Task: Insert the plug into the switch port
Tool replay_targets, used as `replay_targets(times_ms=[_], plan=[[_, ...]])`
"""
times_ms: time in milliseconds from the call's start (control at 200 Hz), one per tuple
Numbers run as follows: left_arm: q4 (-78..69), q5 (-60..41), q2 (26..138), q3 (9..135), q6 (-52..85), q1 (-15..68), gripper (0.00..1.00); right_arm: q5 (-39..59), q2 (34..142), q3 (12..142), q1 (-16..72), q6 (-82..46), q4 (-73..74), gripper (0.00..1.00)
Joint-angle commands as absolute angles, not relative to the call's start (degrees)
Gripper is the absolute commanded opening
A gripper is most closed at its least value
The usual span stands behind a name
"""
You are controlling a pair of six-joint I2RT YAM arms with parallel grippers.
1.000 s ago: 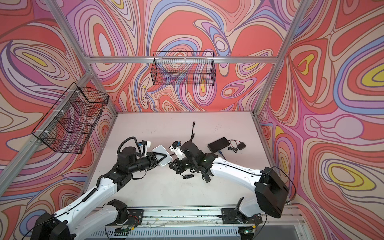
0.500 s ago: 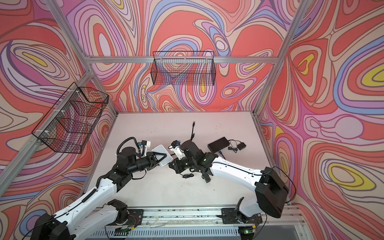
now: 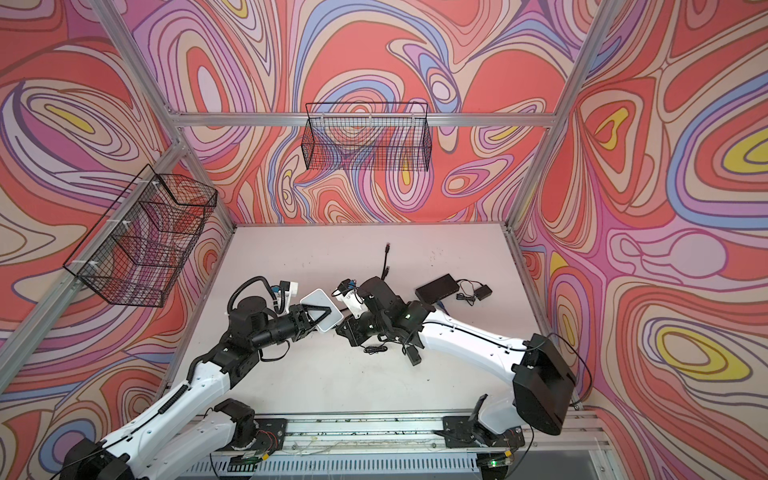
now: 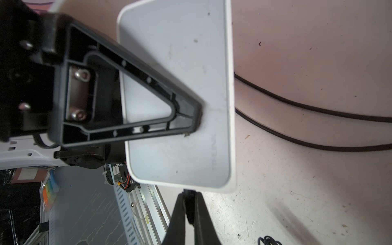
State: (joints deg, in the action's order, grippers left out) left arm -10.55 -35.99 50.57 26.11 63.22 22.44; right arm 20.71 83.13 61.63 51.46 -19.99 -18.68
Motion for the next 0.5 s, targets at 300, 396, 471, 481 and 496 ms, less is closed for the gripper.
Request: replay_targets(times_ms=[300,396,471,481,496], plan=[[-9.3,-42.0,50.8,24.0,61.8,25.5,0.14,18.2,84.8,67.0,51.2,-20.6,-8.7,0.0],[-9.5,-42.5,52.2,25.0,61.6,27.1,0.14,18.2,85.3,66.9,51.2,-20.0,-7.3,0.0],[-8.8,-42.6,53.2,25.9,60.8,28.4,0.13,16.9,85.4,68.1,51.1,-18.6,-8.7,0.0],[-8.7,-42.6,53.4,26.0,60.7,28.4,0.13,16.8,85.4,68.3,51.2,-18.5,-9.0,0.0],[-8.7,-42.5,53.5,26.0,60.6,28.6,0.13,16.6,85.2,68.5,51.1,-18.5,-9.3,0.0]])
